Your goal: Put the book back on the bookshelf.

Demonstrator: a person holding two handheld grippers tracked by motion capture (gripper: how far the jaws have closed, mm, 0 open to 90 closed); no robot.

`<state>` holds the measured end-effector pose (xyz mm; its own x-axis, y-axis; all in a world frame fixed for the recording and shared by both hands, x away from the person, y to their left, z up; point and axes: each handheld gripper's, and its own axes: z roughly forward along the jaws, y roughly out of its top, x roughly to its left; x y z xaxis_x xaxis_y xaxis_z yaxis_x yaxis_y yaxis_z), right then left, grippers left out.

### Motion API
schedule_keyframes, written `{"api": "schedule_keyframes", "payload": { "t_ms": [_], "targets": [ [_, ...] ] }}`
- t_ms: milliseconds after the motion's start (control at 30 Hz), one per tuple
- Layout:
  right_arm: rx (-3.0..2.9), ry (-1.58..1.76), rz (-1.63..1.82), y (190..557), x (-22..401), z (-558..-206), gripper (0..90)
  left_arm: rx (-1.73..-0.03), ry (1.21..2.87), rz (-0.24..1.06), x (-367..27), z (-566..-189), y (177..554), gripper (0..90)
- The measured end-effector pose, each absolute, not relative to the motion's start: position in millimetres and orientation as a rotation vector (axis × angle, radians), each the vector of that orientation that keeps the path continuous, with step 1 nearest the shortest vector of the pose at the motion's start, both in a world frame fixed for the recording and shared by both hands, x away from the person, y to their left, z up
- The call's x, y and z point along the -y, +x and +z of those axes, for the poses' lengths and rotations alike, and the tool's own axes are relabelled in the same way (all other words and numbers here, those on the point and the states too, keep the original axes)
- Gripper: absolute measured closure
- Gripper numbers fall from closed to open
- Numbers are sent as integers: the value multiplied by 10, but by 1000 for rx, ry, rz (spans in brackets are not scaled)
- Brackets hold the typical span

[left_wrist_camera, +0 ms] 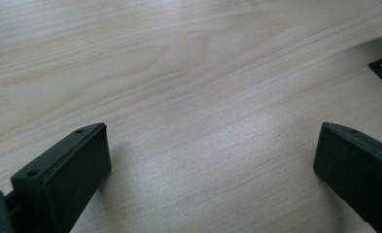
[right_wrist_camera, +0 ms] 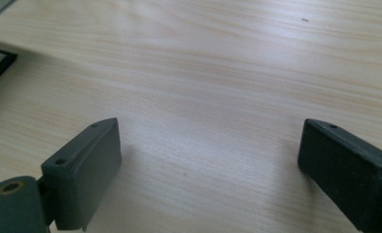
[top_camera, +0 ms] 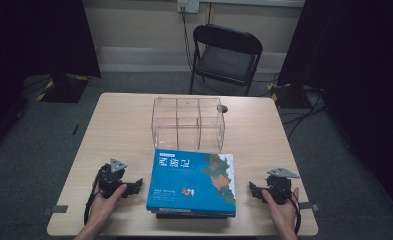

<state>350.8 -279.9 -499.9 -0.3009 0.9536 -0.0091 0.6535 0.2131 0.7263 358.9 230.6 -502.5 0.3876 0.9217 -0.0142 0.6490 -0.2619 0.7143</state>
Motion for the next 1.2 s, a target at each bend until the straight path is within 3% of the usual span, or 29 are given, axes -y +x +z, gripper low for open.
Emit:
{"api": "schedule_keyframes", "payload": {
  "t_ms": [300,433,500,733,1033,1200],
  "targets": [
    [-2023,1492,864,3491,2789,-5000,83,-1331,2031,531,-2337,-5008,3554,1],
    [-2026,1490,869,3475,2782,-4999,88,-1346,2035,532,-2336,-4981,3525,44],
    [-2040,1492,888,3471,2776,-4981,127,-1361,2020,535,-2338,-4958,3506,177],
    [-2078,1467,1002,3462,2748,-4879,196,-1293,2026,402,-2296,-4817,3326,180],
    [-2129,1369,1119,3444,2627,-4621,320,-1156,1974,439,-2236,-4519,3018,224],
    [-2129,1340,1196,3484,2586,-4407,335,-1074,1947,436,-2249,-4362,2898,230]
  ]
}}
